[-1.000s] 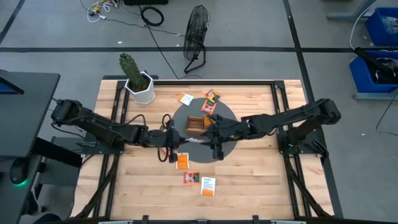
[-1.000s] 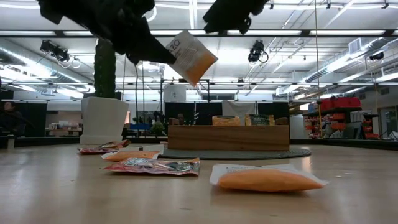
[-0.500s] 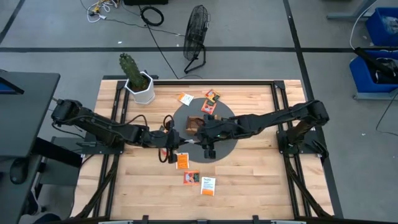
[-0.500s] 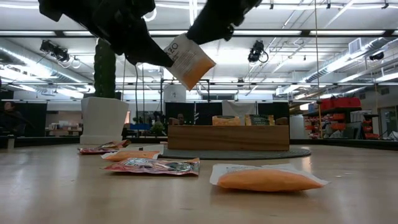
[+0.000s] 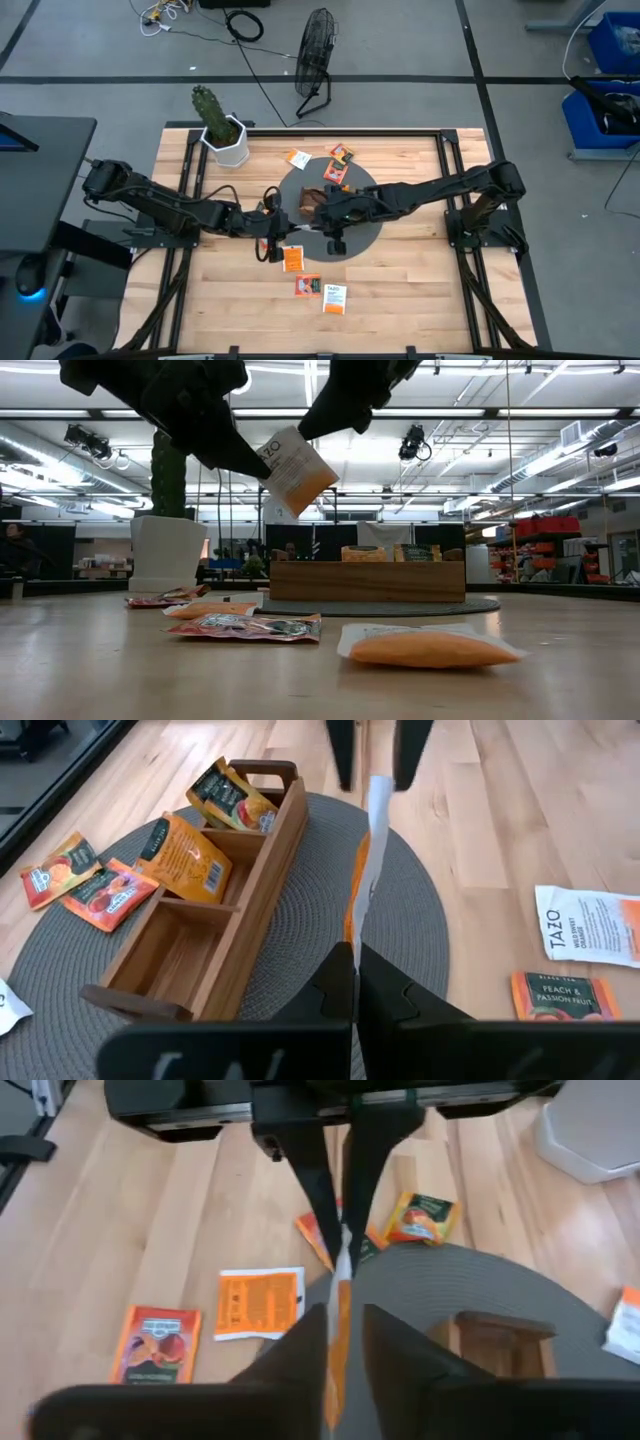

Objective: Pick & Place Tea
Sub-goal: Put the white tea bag into the left section of the wooden organizer

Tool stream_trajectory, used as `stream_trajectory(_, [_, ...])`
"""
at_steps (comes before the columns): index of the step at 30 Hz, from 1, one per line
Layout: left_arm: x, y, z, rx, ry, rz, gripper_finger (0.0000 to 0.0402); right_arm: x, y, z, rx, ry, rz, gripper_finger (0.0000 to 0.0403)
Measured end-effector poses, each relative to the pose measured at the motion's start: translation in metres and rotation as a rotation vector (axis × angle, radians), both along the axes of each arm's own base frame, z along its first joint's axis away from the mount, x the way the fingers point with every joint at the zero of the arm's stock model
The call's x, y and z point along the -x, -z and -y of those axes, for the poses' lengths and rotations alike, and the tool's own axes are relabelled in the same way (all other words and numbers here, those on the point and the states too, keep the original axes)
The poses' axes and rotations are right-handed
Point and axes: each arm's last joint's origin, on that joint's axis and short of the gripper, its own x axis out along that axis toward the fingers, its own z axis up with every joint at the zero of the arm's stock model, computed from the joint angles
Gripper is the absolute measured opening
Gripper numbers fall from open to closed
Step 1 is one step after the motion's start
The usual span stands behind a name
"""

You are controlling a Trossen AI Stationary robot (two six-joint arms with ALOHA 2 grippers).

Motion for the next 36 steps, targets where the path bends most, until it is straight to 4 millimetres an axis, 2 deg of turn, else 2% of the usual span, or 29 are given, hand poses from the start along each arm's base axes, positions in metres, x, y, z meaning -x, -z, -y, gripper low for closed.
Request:
stream_trajectory(4, [0.000,0.000,0.000,0.000,0.000,-0.003,0.0002,0.000,0.000,0.000,-0.014,-0.016,-0.002,0.0016])
stream_trajectory(7, [0.001,0.001,0.000,0.004,-0.005,-0.015,0.0002,0.000,0.000,-0.001,-0.030,-0.031,-0.004,0.0010])
stream_trajectory(10, [0.002,0.003,0.000,0.009,-0.010,-0.028,0.0002,0.000,0.000,-0.002,-0.037,-0.027,-0.008,0.0039])
stream_trajectory(17, [0.001,0.002,0.000,0.012,-0.010,-0.018,0.0002,-0.004,0.001,-0.002,-0.043,-0.021,0.022,0.0157])
stream_trajectory(19, [0.001,0.001,0.000,0.013,-0.009,-0.014,0.0002,-0.007,0.007,-0.002,-0.043,-0.018,0.007,0.0175])
stream_trajectory(22, [0.001,0.001,0.000,0.017,-0.002,-0.015,0.0002,-0.012,0.017,0.001,-0.043,-0.008,-0.013,0.0182])
stream_trajectory(25, [0.001,0.002,0.000,0.017,-0.001,-0.021,0.0002,-0.015,0.023,0.004,-0.029,0.002,-0.024,0.0167])
stream_trajectory(28, [0.002,0.002,0.000,0.016,-0.001,-0.028,0.0002,-0.017,0.021,0.006,-0.030,0.005,0.007,0.0138])
stream_trajectory(31, [0.002,0.002,0.000,0.015,-0.001,-0.028,0.0002,-0.017,0.021,0.006,-0.046,-0.013,0.002,0.0093])
stream_trajectory(34, [0.001,0.002,0.000,0.016,-0.001,-0.025,0.0002,-0.016,0.022,0.006,-0.066,-0.045,-0.020,0.0028])
stream_trajectory(36, [0.001,0.002,0.000,0.016,0.000,-0.024,0.0002,-0.016,0.023,0.007,-0.060,-0.047,-0.024,0.0010])
